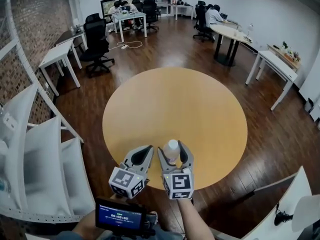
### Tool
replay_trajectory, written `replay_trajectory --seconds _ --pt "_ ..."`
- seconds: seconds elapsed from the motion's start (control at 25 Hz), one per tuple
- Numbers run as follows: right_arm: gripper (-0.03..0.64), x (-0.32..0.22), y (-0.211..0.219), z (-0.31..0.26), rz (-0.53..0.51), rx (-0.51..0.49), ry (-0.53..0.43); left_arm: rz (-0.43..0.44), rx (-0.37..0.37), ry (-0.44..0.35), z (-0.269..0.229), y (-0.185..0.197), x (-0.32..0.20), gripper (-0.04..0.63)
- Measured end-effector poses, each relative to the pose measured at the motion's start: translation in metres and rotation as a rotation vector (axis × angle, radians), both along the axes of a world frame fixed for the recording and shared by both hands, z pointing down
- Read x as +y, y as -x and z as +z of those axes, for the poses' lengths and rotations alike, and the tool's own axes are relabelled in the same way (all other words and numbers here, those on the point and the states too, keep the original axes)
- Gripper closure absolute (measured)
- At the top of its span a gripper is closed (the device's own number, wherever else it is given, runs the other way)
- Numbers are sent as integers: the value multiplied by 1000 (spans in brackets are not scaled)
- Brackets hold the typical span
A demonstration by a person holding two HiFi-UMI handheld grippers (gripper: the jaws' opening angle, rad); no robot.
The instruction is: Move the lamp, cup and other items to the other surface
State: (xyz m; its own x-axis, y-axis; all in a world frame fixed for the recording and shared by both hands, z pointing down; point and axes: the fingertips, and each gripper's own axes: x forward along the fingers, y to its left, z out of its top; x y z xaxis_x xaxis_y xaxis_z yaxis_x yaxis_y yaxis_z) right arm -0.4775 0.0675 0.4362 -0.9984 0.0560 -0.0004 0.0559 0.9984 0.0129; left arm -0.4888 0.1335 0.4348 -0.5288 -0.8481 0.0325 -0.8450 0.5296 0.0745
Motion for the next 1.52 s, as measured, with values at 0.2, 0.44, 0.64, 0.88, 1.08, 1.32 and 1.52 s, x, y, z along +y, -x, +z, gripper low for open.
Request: replay_trajectory --seconds 0.2,0.44,0.64,0.88,1.08,1.32,1.52 --pt "318 32 23 16 -74 29 20 -55 -1 24 8 14 23 589" --pt "316 57 46 38 -108 31 22 -98 1 42 17 21 45 589" --pt "313 75 52 58 -133 58 -11 -108 14 46 24 22 57 589" --pt "305 81 56 60 -145 64 -28 -120 23 44 28 21 66 589" --pt "278 81 58 65 -136 99 -32 -124 30 32 30 20 68 589" --pt "236 78 56 63 -135 118 -23 -128 26 29 26 16 70 589" --pt "236 78 50 57 -134 115 -33 -132 24 24 23 14 74 589"
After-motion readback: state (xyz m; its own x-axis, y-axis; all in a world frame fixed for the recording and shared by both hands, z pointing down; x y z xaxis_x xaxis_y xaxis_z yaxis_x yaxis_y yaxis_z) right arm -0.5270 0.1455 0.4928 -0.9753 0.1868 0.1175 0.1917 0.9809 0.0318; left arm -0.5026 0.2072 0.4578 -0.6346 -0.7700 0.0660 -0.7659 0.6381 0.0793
